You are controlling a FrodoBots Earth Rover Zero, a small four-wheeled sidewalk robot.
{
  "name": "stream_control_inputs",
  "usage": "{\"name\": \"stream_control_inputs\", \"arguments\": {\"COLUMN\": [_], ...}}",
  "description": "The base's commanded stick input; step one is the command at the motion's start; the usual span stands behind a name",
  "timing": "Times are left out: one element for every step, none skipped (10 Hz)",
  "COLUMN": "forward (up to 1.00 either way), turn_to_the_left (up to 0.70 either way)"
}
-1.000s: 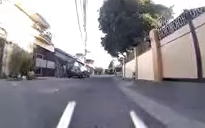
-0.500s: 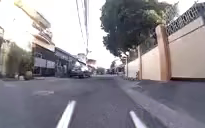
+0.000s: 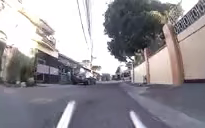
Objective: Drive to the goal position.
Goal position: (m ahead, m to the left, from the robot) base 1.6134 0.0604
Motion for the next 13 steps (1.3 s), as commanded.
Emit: {"name": "stream_control_inputs", "arguments": {"forward": [0.85,0.85,0.85,0.85,0.85,0.85,0.85,0.85,0.85,0.85,0.85,0.85,0.85], "turn_to_the_left": [-0.12,-0.2,-0.28,-0.34,-0.34,-0.34,-0.34,-0.34,-0.34,-0.34,-0.34,-0.34,-0.34]}}
